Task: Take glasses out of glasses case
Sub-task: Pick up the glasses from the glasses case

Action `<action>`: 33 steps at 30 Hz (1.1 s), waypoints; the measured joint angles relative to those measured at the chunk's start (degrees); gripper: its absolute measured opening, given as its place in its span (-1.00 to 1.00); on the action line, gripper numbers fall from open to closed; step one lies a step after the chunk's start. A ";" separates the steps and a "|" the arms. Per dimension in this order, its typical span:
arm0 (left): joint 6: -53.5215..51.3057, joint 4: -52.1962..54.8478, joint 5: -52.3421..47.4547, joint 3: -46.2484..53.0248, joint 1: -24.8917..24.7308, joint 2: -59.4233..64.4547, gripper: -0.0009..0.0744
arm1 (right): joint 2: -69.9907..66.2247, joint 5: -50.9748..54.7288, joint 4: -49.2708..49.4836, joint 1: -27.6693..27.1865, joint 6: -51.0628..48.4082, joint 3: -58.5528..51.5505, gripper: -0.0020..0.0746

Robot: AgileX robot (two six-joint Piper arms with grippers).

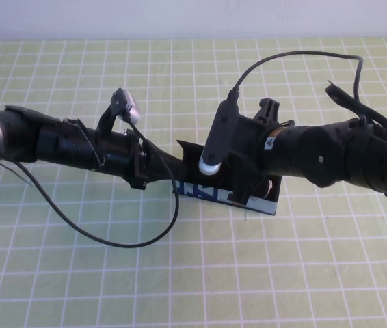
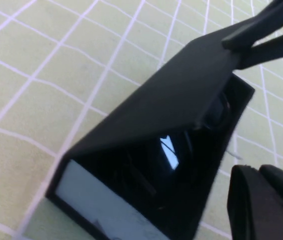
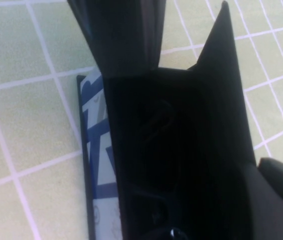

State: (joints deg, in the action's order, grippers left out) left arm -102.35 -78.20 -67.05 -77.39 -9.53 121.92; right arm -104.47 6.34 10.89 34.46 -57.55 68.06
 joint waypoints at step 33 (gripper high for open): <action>1.04 -0.65 2.25 -2.02 0.00 3.82 -0.99 | 2.58 24.52 11.50 0.00 44.23 1.64 -0.99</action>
State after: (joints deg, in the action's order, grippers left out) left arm -101.31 -78.85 -64.80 -79.41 -9.53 125.75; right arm -101.89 30.85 22.39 34.46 -13.32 69.70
